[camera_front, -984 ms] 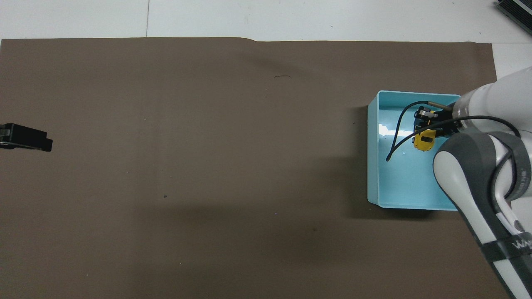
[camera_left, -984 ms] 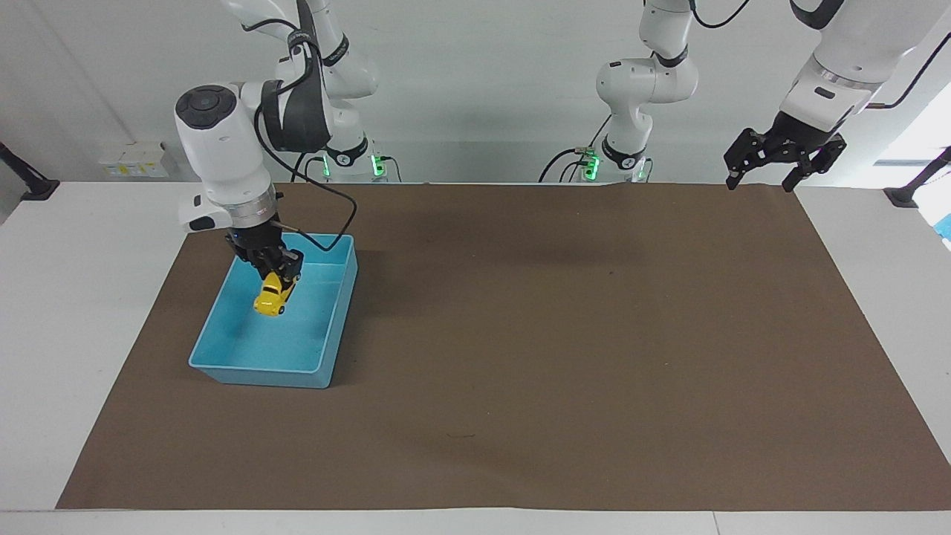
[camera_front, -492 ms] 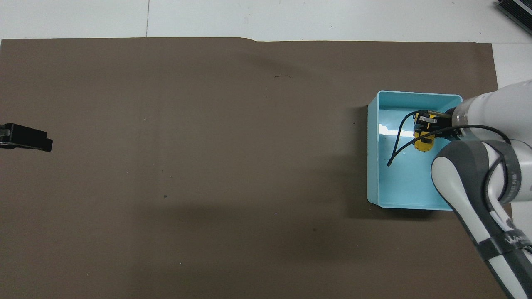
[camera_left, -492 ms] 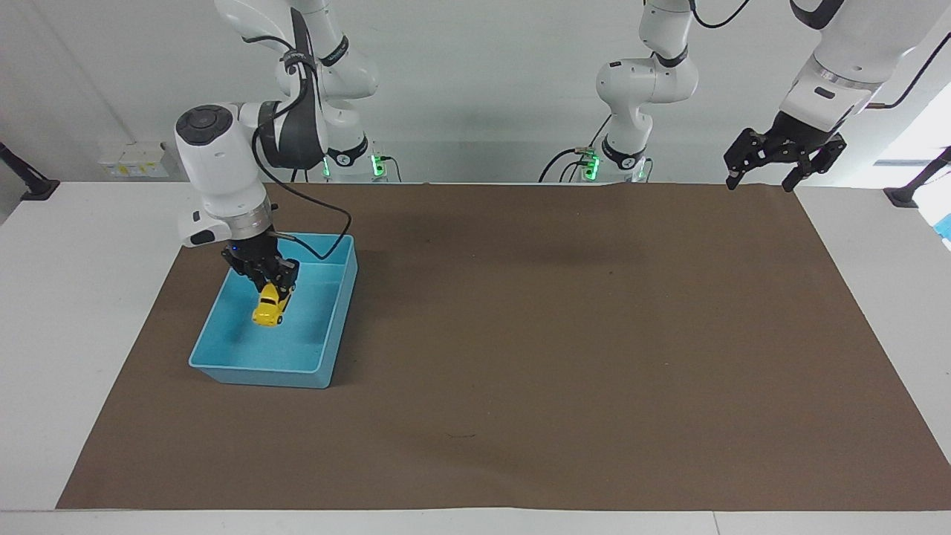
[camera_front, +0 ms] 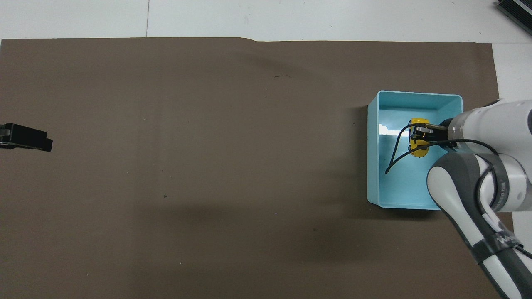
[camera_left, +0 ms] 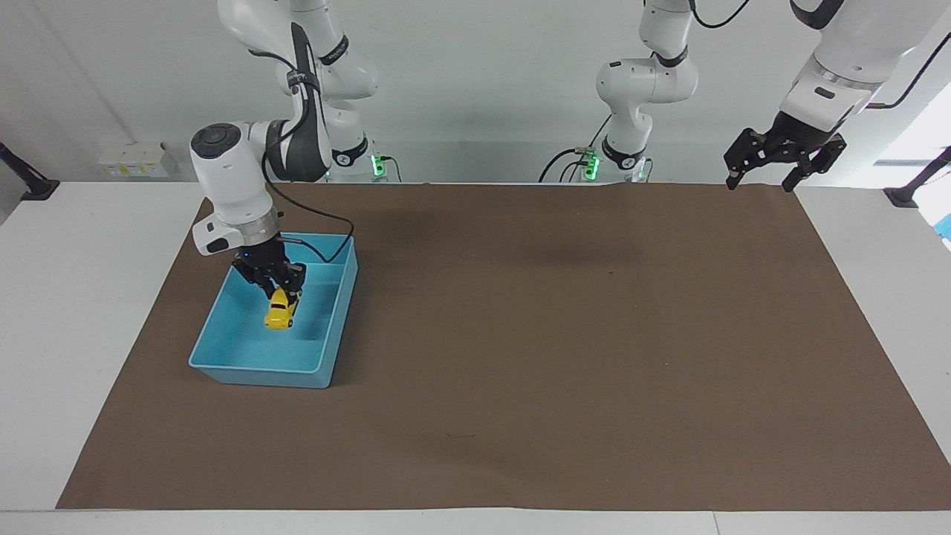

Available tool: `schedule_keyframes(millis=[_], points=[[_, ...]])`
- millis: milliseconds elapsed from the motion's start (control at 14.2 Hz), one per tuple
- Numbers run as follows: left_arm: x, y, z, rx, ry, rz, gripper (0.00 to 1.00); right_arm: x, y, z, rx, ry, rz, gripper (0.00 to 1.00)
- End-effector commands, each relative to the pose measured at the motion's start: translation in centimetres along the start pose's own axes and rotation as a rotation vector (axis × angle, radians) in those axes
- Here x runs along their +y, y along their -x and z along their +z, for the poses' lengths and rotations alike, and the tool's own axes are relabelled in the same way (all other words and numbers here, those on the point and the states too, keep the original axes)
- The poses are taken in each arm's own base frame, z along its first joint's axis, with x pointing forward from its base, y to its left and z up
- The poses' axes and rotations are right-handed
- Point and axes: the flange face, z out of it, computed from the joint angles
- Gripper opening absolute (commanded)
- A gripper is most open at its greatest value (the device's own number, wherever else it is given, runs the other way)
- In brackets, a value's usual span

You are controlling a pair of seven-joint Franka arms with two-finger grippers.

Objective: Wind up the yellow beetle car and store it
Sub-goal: 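Lower the car onto the bin floor with the right gripper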

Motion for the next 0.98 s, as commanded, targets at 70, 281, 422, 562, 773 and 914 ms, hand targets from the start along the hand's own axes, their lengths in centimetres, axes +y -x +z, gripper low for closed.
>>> schedule_keyframes(millis=[70, 281, 422, 562, 773, 914], points=[[0.0, 0.2, -0.5, -0.005, 0.005, -0.007, 1.0, 1.5, 1.8, 1.1, 0.006, -0.028, -0.014, 0.0], [0.0, 0.3, -0.5, -0.005, 0.005, -0.009, 1.0, 1.5, 2.6, 2.4, -0.01, -0.025, -0.023, 0.0], [-0.1, 0.3, -0.5, -0.005, 0.005, -0.01, 1.0, 1.6, 3.2, 3.5, -0.008, -0.024, -0.022, 0.0], [0.0, 0.3, -0.5, -0.005, 0.005, -0.009, 1.0, 1.6, 3.5, 4.3, -0.01, -0.023, -0.024, 0.0], [0.0, 0.3, -0.5, -0.005, 0.005, -0.009, 1.0, 1.6, 3.5, 5.0, -0.001, -0.023, -0.056, 0.0], [0.0, 0.2, -0.5, -0.005, 0.005, -0.007, 1.0, 1.8, 3.5, 5.7, -0.012, -0.021, -0.061, 0.0]])
